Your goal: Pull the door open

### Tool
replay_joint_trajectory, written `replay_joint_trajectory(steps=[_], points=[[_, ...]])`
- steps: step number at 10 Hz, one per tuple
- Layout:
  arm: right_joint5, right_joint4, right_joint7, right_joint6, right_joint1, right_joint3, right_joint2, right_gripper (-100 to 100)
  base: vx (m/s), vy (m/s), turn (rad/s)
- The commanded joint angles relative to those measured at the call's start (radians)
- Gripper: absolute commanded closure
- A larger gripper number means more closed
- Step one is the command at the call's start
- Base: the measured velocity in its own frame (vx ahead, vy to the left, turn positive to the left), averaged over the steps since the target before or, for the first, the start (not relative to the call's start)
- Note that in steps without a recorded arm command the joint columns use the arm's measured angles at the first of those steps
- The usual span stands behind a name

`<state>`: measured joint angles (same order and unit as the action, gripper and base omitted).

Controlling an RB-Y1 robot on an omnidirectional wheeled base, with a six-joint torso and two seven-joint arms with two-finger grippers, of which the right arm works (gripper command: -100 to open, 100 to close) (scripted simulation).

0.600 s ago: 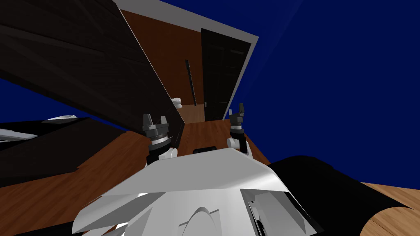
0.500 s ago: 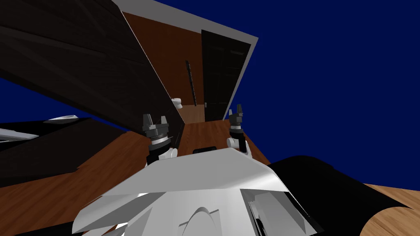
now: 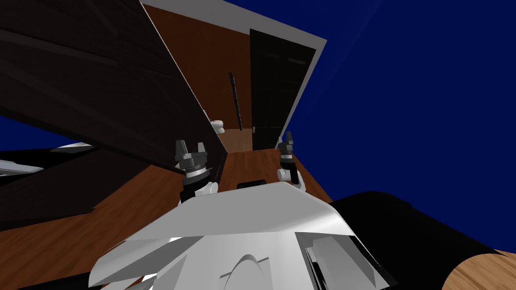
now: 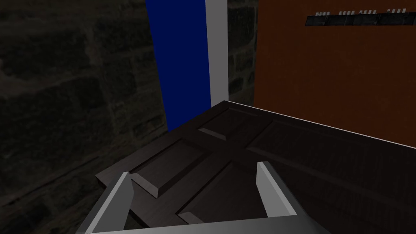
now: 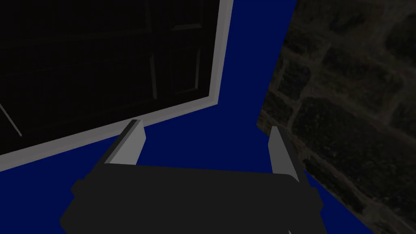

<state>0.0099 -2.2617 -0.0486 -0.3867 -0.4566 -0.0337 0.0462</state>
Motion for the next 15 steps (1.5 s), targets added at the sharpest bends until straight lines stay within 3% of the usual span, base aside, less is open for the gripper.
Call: replay_joint_trajectory(steps=[1, 7, 15], points=[[-0.003, 0.039, -0.002, -0.013, 0.015, 0.006, 0.006, -100, 0.102, 0.014, 0.013], [-0.010, 0.161, -0.004, -0.043, 0.060, 0.014, 0.022, -100, 0.085, 0.011, 0.021], [-0.022, 0.359, -0.007, -0.094, 0.132, 0.029, 0.041, -100, 0.097, 0.009, 0.026]])
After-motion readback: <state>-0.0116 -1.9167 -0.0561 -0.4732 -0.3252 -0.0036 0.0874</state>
